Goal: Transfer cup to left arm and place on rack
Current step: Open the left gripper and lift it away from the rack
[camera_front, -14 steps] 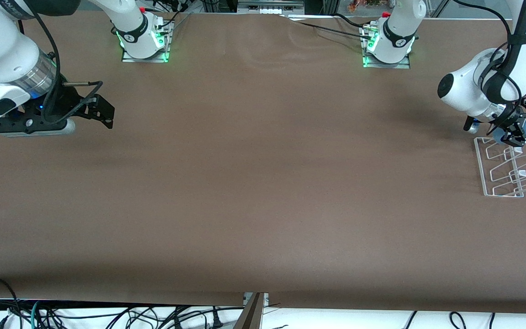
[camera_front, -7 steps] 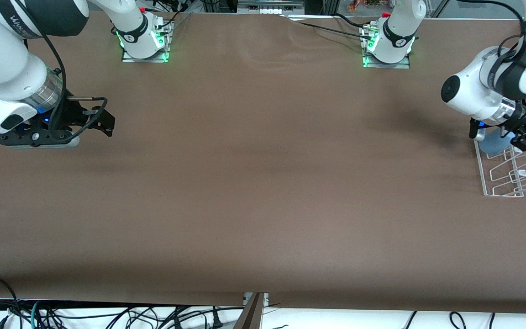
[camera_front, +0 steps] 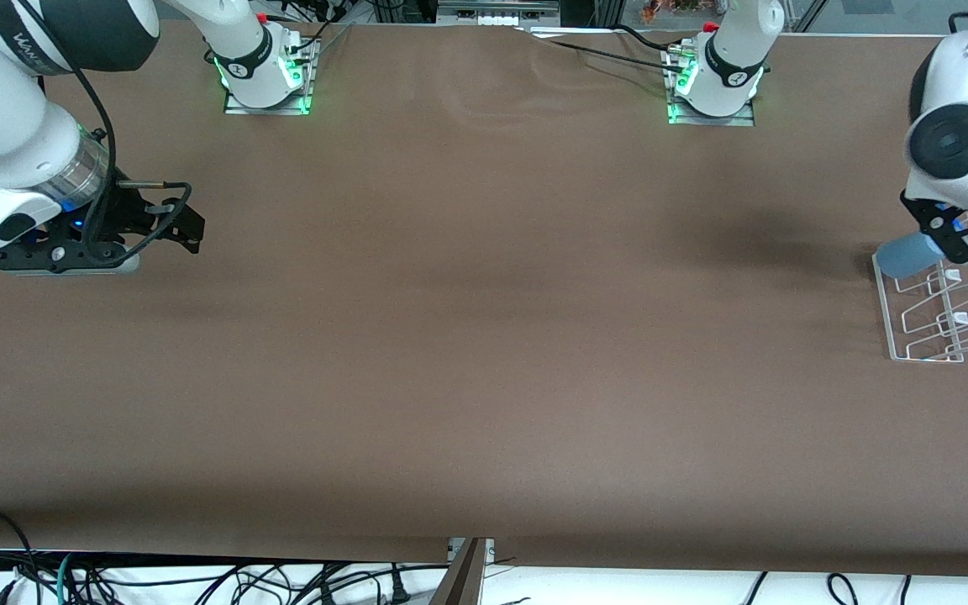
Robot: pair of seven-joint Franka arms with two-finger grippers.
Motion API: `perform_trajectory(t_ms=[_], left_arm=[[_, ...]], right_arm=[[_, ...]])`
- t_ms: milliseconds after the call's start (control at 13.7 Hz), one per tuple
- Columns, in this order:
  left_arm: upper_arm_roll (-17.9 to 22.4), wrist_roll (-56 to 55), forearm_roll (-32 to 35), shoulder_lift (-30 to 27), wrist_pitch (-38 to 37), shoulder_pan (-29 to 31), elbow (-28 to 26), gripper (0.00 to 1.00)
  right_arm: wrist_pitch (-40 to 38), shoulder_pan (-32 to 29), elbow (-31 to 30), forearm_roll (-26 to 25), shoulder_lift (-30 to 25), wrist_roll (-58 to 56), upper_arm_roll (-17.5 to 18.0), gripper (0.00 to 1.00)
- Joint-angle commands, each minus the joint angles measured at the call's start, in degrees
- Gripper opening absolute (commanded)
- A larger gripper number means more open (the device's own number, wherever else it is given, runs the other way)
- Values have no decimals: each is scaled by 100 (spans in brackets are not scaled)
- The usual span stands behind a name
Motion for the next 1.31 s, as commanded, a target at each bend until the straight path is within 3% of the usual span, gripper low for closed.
perform_trajectory(t_ms=[0,219,365,657,1022,1241], left_arm=[[16,-40,-1380,146,-226,-29,884,100],[7,-1572,-2532,146,-681,-239,1341,100],[7,-3084,-3078,146,-919,-441,1457,100],[24,-4705,-4432,155,-876,-398,1528,100],[156,-4884,-4750,190,-60,-293,1624,100],[156,-5059,-4942,199,-102,-328,1659,100]], right_arm=[[29,-74,-24,35,-23,-134,6,99],[12,-188,-33,499,-23,-134,-108,99],[3,-224,-41,527,-23,-134,-126,99],[-50,-311,-50,527,-23,-134,-170,99],[20,-408,-76,492,12,-142,-179,99],[55,-400,-68,448,12,-264,-179,99]])
